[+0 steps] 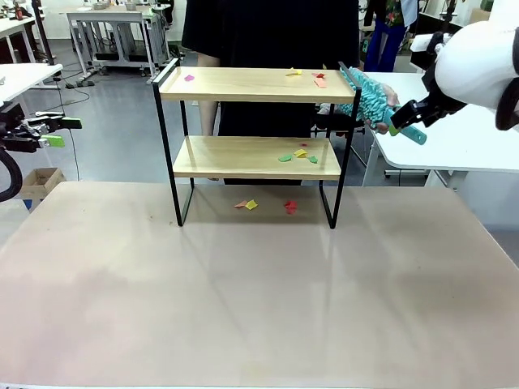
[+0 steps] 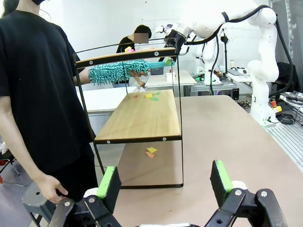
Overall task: Clean the shelf.
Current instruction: Pick up the Duster handed by the human.
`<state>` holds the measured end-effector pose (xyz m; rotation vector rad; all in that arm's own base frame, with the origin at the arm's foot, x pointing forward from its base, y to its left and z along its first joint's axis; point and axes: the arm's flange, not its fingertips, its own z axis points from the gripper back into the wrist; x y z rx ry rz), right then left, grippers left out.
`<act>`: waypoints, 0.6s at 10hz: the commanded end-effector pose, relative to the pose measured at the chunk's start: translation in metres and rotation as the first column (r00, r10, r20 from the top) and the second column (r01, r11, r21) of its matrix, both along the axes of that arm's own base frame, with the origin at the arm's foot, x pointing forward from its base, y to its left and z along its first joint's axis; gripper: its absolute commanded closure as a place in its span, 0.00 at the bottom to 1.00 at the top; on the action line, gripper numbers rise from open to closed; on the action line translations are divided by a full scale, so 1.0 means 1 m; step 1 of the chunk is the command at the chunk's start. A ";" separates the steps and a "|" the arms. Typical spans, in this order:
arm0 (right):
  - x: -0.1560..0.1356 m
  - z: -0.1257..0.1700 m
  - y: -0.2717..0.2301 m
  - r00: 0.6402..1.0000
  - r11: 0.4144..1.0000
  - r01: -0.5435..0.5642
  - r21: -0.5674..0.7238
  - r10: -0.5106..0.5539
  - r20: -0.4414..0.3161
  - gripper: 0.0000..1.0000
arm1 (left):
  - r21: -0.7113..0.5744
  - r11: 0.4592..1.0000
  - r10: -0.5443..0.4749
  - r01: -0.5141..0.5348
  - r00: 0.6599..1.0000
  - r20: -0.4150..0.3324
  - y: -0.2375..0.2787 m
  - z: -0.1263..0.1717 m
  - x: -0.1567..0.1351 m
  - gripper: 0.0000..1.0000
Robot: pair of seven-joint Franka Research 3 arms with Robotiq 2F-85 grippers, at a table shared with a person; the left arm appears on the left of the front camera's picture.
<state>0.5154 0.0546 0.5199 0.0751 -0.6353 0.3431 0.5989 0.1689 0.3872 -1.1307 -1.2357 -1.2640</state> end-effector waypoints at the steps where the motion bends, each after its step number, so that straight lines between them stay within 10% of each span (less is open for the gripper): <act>1: 0.004 0.000 0.005 0.999 1.000 0.026 -0.006 -0.026 -0.019 0.00 | 0.003 1.000 -0.003 0.003 1.000 0.009 0.000 0.002 -0.001 0.00; 2: 0.004 0.000 0.004 0.999 1.000 0.028 -0.005 -0.028 -0.024 0.00 | 0.003 1.000 -0.003 0.003 1.000 0.009 0.000 0.002 -0.001 0.00; 5: 0.004 0.002 0.003 0.999 0.999 0.044 0.000 -0.044 -0.030 0.94 | 0.003 1.000 -0.003 0.003 1.000 0.009 0.000 0.002 -0.001 0.00; 6: 0.004 0.003 0.003 0.998 0.999 0.048 0.001 -0.048 -0.029 1.00 | 0.003 1.000 -0.003 0.003 1.000 0.009 0.000 0.002 -0.001 0.00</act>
